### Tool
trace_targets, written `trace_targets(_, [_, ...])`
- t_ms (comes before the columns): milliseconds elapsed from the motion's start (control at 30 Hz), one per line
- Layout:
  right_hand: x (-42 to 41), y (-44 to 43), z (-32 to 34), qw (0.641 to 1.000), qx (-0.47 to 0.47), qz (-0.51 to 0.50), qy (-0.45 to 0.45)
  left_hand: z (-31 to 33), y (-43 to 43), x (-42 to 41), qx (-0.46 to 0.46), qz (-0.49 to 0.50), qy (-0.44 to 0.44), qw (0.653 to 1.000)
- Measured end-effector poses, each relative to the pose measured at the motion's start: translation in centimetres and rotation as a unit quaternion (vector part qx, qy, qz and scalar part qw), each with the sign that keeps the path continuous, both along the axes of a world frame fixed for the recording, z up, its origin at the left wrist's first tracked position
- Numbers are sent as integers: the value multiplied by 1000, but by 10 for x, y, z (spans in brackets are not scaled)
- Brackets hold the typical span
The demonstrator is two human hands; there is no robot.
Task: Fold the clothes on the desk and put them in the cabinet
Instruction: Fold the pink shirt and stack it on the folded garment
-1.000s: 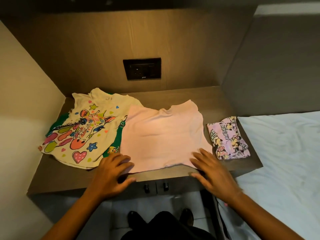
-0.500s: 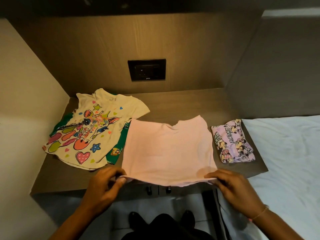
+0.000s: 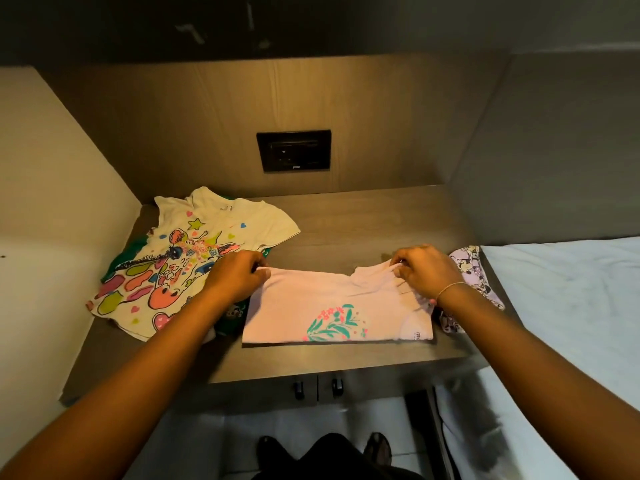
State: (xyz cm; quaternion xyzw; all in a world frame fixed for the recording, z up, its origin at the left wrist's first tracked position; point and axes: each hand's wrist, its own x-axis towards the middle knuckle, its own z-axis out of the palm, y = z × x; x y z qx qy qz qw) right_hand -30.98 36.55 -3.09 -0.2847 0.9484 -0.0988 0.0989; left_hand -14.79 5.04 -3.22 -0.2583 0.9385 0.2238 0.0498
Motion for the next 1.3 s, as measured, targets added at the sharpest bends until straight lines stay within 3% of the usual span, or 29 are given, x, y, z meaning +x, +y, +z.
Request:
trace_targets(67, [-5,-3,-7,999,2,21,31,-10,-3,-8,-92,-67,13,993])
trace_targets(167, [-10,-10,-9,995,33,95,-6,-20,-3,-17,-202,-189,6,961])
trace_targets(300, [-15,-18,-13,982,113,149,-24,-26,2,-26,-249,-286,-28,925])
trace_targets(533, [-18,-20,-13,983,115,136,-52,-17,3,-35,-210,-283,-57,934])
trace_targets(633, [-10,-13,-10,990,53,123,-33,-9,5,-27,-188,-275,0,943])
trace_targets(733, [7,0,-9,991,-40,115,49,-4,4,-5,-179,-268,95,942])
trace_targets(800, [21,9,-9,986,-38,133,92,-6,5,14,-175,-285,117,935])
trace_targets(933, [39,21,-13,980,58,182,46,-16,17,46,-169,-290,-51,941])
trace_targets(1067, [49,27,-5,983,-14,179,36,-17,53,65,-171,-221,-46,959])
trace_targets(1200, [65,31,-11,978,26,204,18,-26,92,64,-151,-196,-91,965])
trace_targets(1300, [82,42,-18,985,39,164,31,-25,83,37,-144,-204,-69,966])
